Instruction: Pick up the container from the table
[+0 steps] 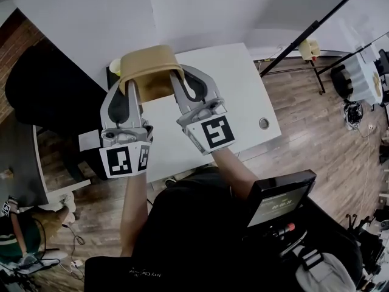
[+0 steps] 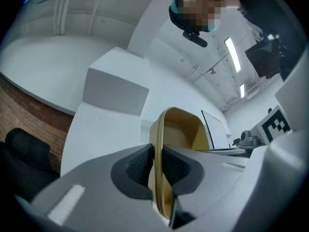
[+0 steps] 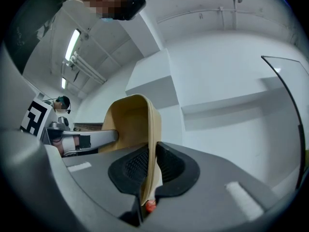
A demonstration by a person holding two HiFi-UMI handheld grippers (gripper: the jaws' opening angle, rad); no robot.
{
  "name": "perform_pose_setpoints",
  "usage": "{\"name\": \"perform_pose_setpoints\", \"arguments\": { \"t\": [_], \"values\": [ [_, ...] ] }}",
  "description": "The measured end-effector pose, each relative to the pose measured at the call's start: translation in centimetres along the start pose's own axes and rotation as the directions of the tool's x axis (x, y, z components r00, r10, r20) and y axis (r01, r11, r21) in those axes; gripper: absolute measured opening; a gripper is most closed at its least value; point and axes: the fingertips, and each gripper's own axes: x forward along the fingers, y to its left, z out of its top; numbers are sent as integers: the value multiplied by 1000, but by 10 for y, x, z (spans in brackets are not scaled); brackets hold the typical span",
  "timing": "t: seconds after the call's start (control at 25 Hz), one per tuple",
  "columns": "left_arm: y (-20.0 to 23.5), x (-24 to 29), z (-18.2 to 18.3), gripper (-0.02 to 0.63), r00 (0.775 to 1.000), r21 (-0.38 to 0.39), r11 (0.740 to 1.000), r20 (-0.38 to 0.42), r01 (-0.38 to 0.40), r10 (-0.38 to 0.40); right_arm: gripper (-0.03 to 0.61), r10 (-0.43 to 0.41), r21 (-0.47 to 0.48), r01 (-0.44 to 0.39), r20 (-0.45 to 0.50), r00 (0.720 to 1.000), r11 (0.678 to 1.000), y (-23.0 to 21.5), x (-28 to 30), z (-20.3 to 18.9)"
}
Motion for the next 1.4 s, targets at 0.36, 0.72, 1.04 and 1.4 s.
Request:
{"name": "perform_pose_setpoints", "arguments": {
  "t": [0.36, 0.72, 1.04, 1.4],
  "values": [
    [3, -2, 8, 28, 999, 41, 999, 37, -16, 14, 31, -9, -41, 10, 25, 1000, 999, 5, 1, 10],
    [3, 1, 7, 25, 999, 61, 998, 50, -18, 15, 31, -18, -64, 19, 21, 1000, 998, 3, 3, 9],
    [4, -1, -6, 25, 1000, 51, 999, 27, -15, 13, 31, -25, -80, 24, -8, 1000, 997, 3, 2, -3],
    [7, 0, -12, 23, 1000, 49, 999, 16, -21, 20, 31, -28, -90, 26, -19, 999, 996, 4, 4, -6]
  ]
}}
